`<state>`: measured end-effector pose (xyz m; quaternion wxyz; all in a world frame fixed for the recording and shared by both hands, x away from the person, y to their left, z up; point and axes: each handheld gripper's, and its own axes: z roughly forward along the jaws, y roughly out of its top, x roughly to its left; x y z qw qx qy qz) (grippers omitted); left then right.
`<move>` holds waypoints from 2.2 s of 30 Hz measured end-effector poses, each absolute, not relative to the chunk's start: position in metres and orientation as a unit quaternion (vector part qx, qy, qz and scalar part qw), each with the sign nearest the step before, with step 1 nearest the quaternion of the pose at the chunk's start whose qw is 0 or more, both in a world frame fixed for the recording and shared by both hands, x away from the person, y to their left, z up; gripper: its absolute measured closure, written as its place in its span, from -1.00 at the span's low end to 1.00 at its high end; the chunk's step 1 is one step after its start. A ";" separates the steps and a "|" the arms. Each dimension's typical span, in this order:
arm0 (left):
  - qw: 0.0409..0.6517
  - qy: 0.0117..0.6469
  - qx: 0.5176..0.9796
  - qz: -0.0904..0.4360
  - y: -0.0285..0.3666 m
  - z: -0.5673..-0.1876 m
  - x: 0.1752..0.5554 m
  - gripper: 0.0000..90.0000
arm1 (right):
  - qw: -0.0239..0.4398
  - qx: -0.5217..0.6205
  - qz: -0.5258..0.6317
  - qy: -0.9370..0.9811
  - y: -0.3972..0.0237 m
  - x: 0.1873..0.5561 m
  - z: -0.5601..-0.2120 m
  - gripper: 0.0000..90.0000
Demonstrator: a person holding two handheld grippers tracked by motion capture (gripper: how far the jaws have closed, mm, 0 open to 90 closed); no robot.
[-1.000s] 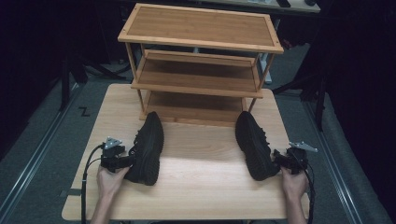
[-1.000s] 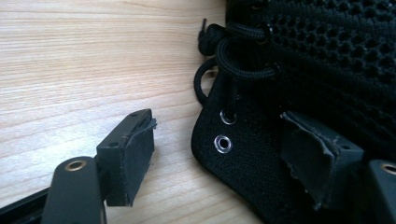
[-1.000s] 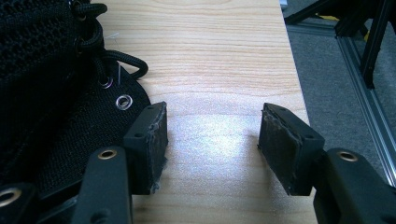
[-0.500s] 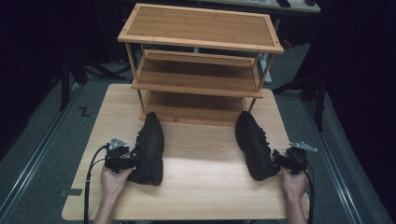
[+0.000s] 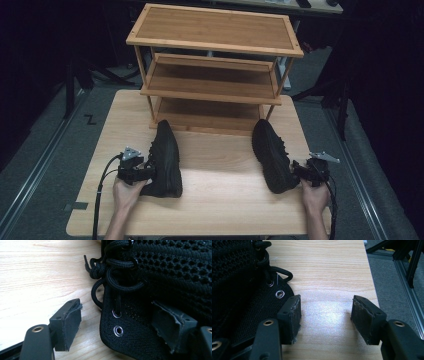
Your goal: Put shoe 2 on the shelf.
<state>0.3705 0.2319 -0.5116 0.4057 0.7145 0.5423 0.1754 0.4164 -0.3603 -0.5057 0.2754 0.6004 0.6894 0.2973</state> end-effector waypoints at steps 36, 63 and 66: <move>0.428 0.477 0.753 0.152 0.171 -0.477 0.400 -0.45 | 0.274 0.599 0.299 0.691 -0.360 0.416 -0.506 -0.10; 0.408 0.470 0.761 0.182 0.103 -0.471 0.411 0.49 | 0.275 0.596 0.298 0.693 -0.360 0.416 -0.506 -0.10; 0.414 0.489 0.748 0.175 0.105 -0.470 0.411 0.65 | 0.275 0.596 0.298 0.693 -0.360 0.417 -0.506 -0.11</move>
